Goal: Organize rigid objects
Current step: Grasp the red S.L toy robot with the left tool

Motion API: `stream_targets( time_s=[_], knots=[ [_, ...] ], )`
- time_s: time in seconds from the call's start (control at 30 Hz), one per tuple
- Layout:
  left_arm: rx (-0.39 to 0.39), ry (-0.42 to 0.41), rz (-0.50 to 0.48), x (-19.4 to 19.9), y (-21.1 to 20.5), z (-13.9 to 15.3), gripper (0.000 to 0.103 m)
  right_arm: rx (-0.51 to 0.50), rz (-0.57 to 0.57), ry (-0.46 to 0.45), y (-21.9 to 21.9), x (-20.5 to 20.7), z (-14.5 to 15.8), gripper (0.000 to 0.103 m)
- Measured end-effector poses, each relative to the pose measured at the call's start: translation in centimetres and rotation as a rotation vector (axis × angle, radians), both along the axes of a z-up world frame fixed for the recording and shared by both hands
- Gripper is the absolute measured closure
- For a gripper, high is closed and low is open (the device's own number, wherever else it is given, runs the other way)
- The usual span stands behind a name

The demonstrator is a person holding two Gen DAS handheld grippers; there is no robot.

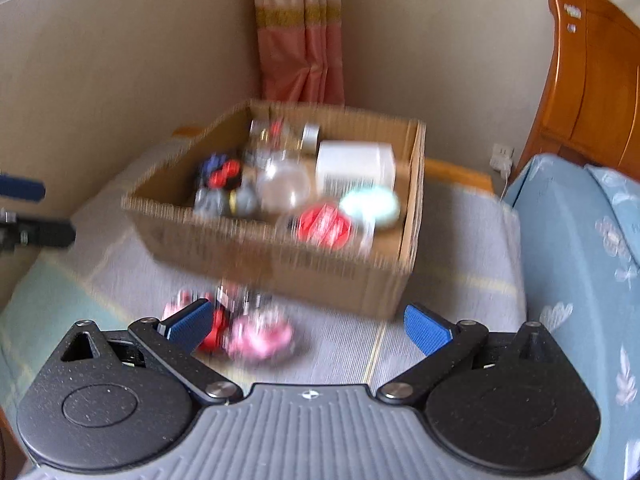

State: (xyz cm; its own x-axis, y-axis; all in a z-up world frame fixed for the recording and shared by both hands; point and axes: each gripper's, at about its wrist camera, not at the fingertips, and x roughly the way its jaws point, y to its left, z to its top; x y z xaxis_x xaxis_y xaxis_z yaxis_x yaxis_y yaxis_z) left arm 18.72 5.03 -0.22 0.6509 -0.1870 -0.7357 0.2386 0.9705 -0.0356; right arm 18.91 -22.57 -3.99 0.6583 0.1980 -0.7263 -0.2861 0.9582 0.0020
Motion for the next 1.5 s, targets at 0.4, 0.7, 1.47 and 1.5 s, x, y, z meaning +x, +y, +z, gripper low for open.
stream_targets(
  time_s=[0.4,0.7,1.47,1.5],
  knots=[
    [-0.025,0.038,0.008,-0.1,-3.4,-3.5,0.005,-0.07,-0.131,-0.028,0.4,-4.6,-5.1,0.0],
    [0.005,0.051,-0.022,1.2,-8.1,-6.4,0.005,-0.072,-0.127,-0.055,-0.1,-6.4,-5.9,0.0],
    [0.075,0.054,-0.016,1.4,-6.5,-9.7,0.012,-0.03,-0.062,-0.028,-0.5,-6.2,-7.7,0.0],
    [0.077,0.04,-0.029,1.5,-6.8,-9.6,0.016,-0.029,-0.06,-0.035,-0.5,-6.3,-7.8,0.0]
  ],
)
